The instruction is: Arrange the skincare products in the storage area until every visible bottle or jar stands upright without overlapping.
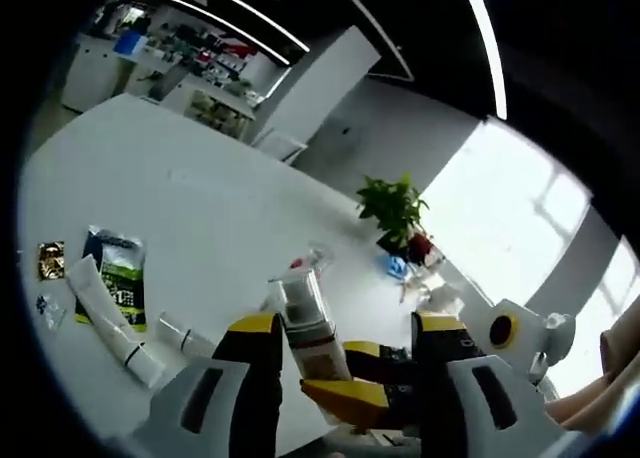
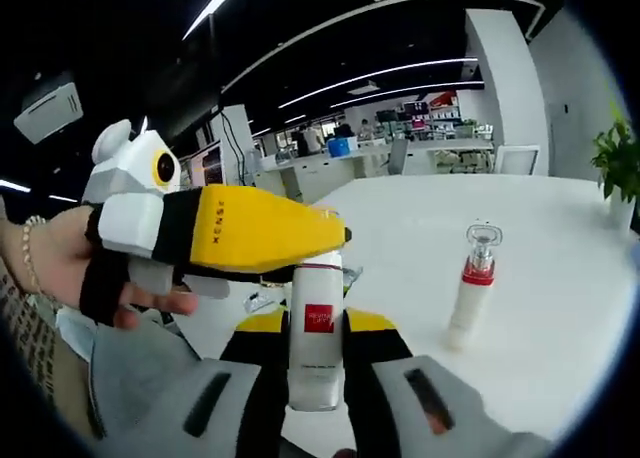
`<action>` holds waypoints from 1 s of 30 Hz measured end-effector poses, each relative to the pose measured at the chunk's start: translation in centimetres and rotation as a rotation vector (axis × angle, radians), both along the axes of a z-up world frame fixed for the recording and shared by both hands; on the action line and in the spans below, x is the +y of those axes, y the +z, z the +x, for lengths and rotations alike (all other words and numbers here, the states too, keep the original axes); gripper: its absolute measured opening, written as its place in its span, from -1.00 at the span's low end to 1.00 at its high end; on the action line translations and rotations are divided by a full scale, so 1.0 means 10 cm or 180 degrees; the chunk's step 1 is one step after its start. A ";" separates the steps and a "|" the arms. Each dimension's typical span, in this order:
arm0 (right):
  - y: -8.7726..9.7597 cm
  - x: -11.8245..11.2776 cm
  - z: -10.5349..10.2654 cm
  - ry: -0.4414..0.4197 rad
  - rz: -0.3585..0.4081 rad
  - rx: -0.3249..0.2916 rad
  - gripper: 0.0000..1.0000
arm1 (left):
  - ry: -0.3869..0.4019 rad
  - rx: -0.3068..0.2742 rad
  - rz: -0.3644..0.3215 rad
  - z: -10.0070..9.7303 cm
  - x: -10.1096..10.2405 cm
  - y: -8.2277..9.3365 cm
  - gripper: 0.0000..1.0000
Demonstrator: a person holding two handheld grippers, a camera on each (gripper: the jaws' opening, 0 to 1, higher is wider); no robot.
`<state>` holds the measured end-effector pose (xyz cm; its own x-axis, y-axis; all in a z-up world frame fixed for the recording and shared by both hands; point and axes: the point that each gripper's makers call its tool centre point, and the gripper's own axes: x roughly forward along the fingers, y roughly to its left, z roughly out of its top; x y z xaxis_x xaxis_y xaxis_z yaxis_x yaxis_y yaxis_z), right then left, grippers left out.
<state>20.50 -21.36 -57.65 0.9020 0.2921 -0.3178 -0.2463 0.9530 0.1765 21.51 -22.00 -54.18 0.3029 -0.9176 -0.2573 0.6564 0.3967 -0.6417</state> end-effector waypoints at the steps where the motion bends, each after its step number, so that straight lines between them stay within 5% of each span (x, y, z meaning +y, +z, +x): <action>1: 0.00 -0.01 0.00 0.0006 -0.0005 -0.0002 -0.62 | 0.0006 0.0019 0.0002 0.01 0.00 -0.01 -0.18; 11: 0.03 -0.13 -0.01 0.0056 0.0040 -0.0057 -0.61 | -0.0033 0.0000 0.0064 0.08 -0.05 -0.09 -0.64; 21: 0.00 -0.31 -0.03 0.0079 -0.0288 -0.0057 -0.60 | -0.0162 0.0194 -0.0008 0.05 -0.22 -0.12 -0.68; 24: -0.01 -0.38 -0.03 0.0136 -0.0422 -0.0082 -0.60 | -0.0392 0.0114 -0.0084 0.01 -0.31 -0.08 -0.69; 30: -0.03 -0.39 -0.12 0.0477 -0.0077 -0.0119 -0.56 | -0.0918 -0.0149 -0.0154 -0.13 -0.38 -0.04 -0.71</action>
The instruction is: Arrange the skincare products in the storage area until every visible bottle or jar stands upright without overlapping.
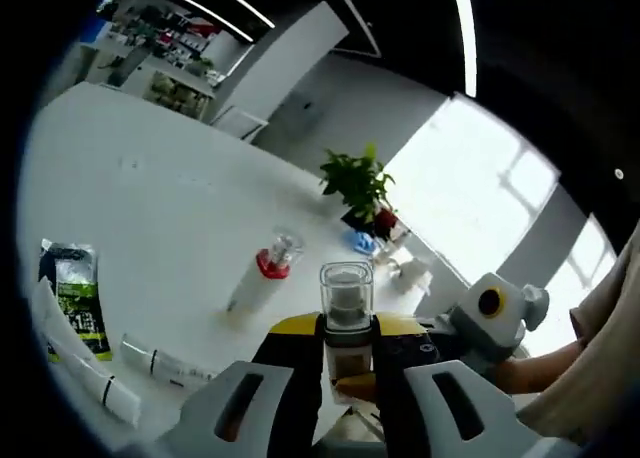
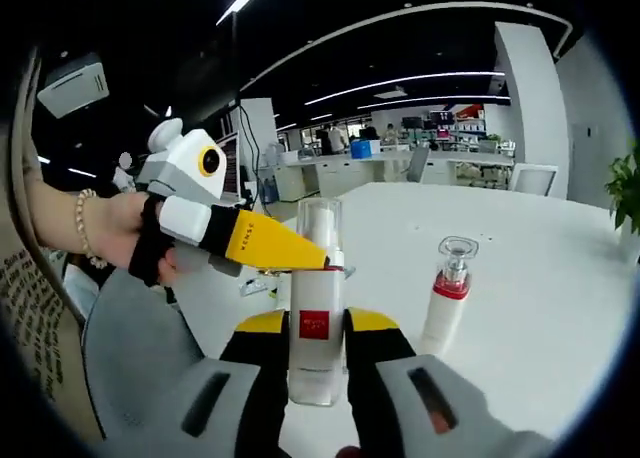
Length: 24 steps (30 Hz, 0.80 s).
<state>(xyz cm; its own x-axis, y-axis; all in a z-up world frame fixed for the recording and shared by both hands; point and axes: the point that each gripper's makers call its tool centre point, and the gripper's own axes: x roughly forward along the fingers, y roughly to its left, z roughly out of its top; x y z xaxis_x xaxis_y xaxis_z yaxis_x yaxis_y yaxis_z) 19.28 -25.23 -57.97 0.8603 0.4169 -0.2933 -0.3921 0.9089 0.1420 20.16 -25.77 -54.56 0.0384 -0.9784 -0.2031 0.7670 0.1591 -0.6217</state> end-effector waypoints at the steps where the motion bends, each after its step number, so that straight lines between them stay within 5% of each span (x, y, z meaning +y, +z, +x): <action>1: -0.01 0.01 -0.03 0.0114 0.0017 0.0021 -0.55 | -0.0123 -0.0030 0.0015 -0.05 -0.02 0.00 -0.71; 12: -0.05 -0.01 -0.13 0.1054 0.0051 0.0138 -0.52 | -0.0975 -0.1023 0.0082 -0.23 -0.14 0.03 -0.71; 18: -0.19 -0.14 0.01 0.0987 -0.0232 0.0060 -0.55 | -0.1090 -0.1279 0.0187 -0.13 -0.26 -0.10 -0.71; 20: -0.25 -0.22 0.07 0.0837 -0.0496 -0.0029 -0.55 | -0.1163 -0.1458 0.0277 -0.09 -0.29 -0.16 -0.71; 24: -0.40 -0.30 0.11 0.0656 -0.0642 -0.0078 -0.55 | -0.1402 -0.1772 0.0467 -0.09 -0.38 -0.31 -0.70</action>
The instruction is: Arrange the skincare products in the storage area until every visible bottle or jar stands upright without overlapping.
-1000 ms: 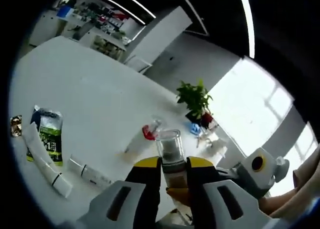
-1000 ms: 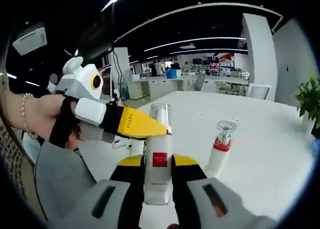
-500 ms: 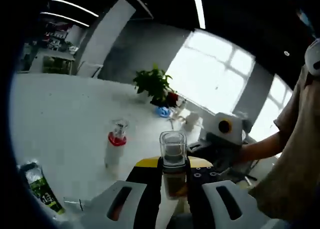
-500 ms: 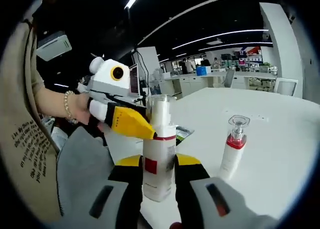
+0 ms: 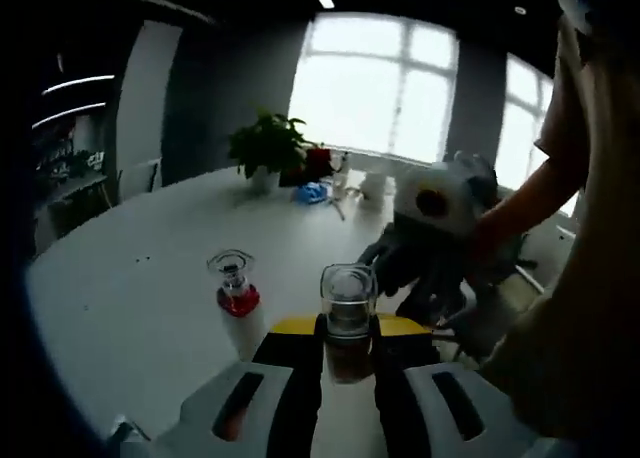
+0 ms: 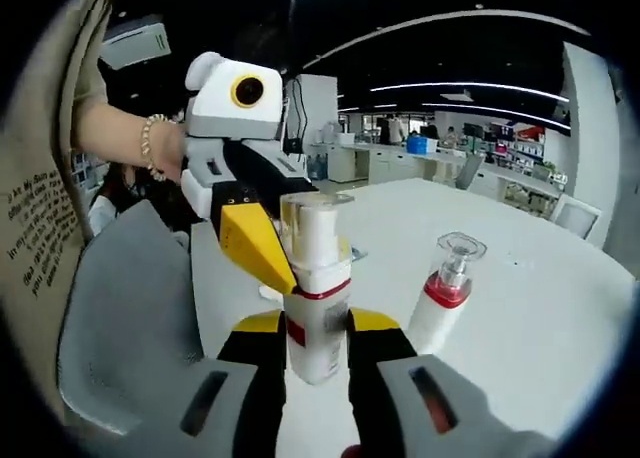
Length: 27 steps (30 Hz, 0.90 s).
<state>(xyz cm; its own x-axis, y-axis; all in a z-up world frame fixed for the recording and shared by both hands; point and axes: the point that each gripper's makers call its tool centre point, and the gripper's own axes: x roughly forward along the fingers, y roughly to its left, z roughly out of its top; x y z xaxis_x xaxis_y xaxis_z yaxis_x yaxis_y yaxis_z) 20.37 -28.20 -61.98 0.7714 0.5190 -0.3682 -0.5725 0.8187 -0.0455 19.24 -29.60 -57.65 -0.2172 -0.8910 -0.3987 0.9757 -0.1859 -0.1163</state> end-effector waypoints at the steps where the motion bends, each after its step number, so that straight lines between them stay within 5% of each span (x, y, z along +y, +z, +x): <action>1: -0.07 -0.04 0.02 -0.0095 -0.0064 -0.0007 -0.55 | -0.0040 -0.0061 0.0035 0.01 -0.03 -0.07 -0.70; 12: -0.57 -0.22 0.13 -0.0590 -0.0261 -0.0002 -0.56 | -0.0130 -0.0195 0.0357 0.09 -0.20 -0.55 -0.69; 27: -0.80 -0.32 0.25 -0.0899 -0.0309 0.0054 -0.56 | 0.0017 -0.0240 0.0591 0.21 -0.27 -0.83 -0.67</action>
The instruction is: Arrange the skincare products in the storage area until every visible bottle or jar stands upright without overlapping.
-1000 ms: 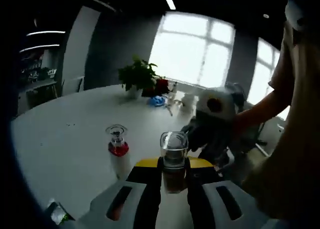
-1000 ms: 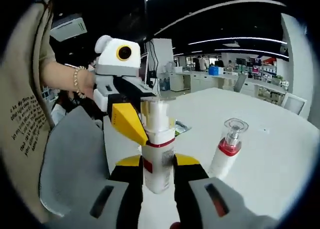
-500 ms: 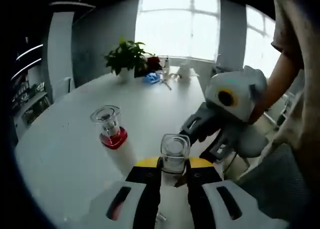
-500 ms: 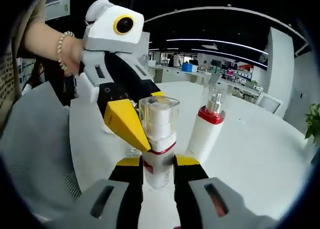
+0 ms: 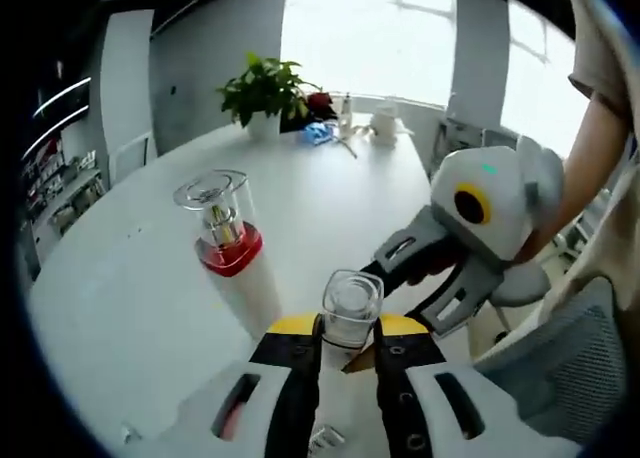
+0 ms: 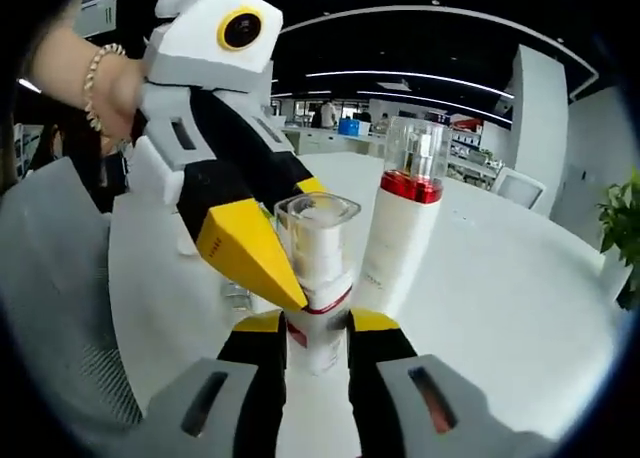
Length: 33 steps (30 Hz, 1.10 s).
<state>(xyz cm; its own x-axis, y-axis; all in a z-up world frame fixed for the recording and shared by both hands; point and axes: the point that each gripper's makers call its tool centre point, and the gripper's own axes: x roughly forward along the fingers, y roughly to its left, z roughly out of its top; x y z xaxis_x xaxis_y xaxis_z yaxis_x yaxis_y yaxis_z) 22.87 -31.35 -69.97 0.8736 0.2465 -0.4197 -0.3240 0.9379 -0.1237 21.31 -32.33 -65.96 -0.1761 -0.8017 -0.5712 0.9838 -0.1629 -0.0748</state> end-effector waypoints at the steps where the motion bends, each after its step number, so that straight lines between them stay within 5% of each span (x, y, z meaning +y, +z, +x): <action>1: 0.02 -0.01 0.01 -0.0001 -0.0008 -0.0044 -0.56 | 0.0030 0.0001 -0.0037 0.01 -0.01 0.02 -0.66; 13: 0.02 -0.11 0.18 -0.0191 0.0187 -0.0026 -0.55 | 0.0329 0.0094 0.0008 0.20 -0.02 -0.05 -0.63; 33: 0.03 -0.14 0.28 -0.0041 0.0122 -0.0128 -0.54 | 0.0455 0.0027 -0.0013 0.32 -0.07 -0.05 -0.64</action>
<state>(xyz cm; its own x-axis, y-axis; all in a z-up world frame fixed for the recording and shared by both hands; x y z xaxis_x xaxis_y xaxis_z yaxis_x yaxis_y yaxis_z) 25.69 -32.76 -69.69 0.8928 0.2503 -0.3745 -0.3074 0.9463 -0.1003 24.46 -33.04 -66.45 -0.0649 -0.8212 -0.5669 0.9963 -0.0216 -0.0828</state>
